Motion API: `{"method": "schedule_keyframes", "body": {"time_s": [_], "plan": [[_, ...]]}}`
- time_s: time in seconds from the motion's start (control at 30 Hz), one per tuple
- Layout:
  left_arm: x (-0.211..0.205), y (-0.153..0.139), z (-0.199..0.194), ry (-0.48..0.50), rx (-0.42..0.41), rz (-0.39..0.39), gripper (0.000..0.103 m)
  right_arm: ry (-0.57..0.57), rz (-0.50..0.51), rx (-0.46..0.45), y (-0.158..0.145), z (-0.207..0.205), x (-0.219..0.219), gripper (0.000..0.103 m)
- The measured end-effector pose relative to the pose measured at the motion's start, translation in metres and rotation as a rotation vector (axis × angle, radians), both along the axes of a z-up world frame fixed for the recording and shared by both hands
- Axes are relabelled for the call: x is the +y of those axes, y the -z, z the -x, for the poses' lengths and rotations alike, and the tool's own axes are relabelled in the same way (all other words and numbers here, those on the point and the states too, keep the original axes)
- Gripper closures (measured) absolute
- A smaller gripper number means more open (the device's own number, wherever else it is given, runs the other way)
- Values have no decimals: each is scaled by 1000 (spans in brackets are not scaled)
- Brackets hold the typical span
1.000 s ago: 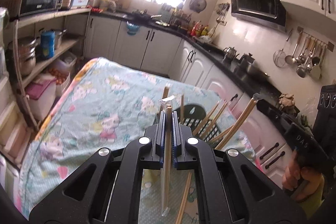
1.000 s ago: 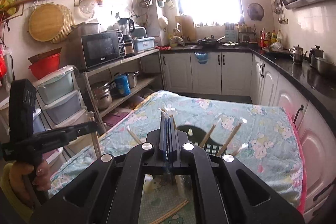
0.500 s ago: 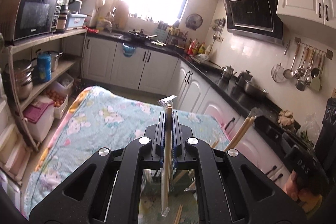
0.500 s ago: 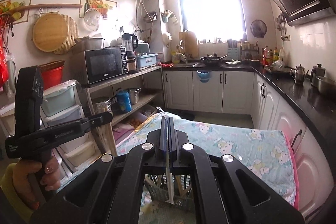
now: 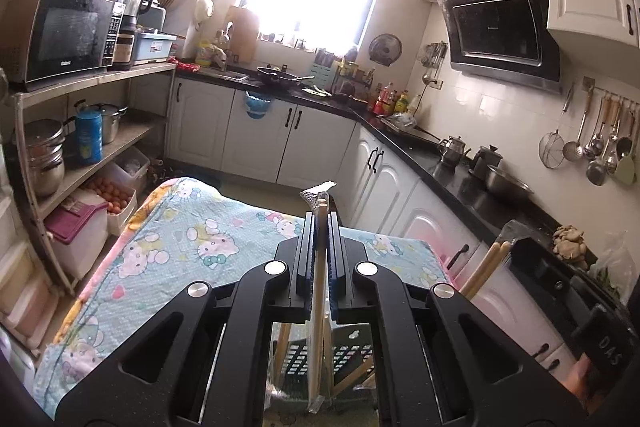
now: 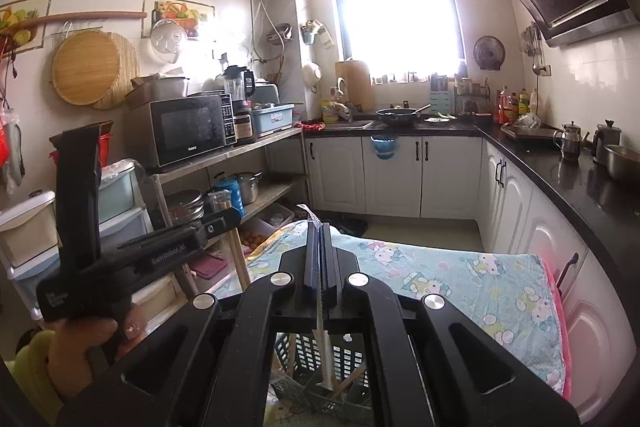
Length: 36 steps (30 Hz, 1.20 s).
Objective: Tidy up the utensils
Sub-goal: 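Lift the held chopsticks with both tools and carry them over the caddy, then lower the held chopsticks into the green caddy with both tools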
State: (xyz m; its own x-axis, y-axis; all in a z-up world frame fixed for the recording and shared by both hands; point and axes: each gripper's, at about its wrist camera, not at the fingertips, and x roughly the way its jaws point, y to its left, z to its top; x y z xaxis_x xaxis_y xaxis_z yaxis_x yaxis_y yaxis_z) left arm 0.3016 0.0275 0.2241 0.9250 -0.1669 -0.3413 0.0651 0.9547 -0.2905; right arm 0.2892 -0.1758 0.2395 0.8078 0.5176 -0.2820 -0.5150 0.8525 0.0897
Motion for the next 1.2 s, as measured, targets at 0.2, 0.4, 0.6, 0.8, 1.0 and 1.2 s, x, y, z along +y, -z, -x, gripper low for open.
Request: {"method": "schedule_keyframes", "body": {"time_s": [0.2,0.4,0.6,0.8,1.0,1.2], "plan": [[0,16,-16,-1,12,10,102,14,-1,25,11,-12,3,102],[-2,31,-25,-3,9,9,102,8,-2,63,30,-28,4,102],[-2,44,-29,0,11,17,102,28,15,119,53,-39,2,102],[-8,56,-29,17,30,8,102,38,29,144,68,-39,0,102],[-12,65,-26,27,59,-17,102,53,45,168,80,-35,-5,102],[-16,71,-22,31,89,-41,102,66,37,212,90,-32,-16,101]]}}
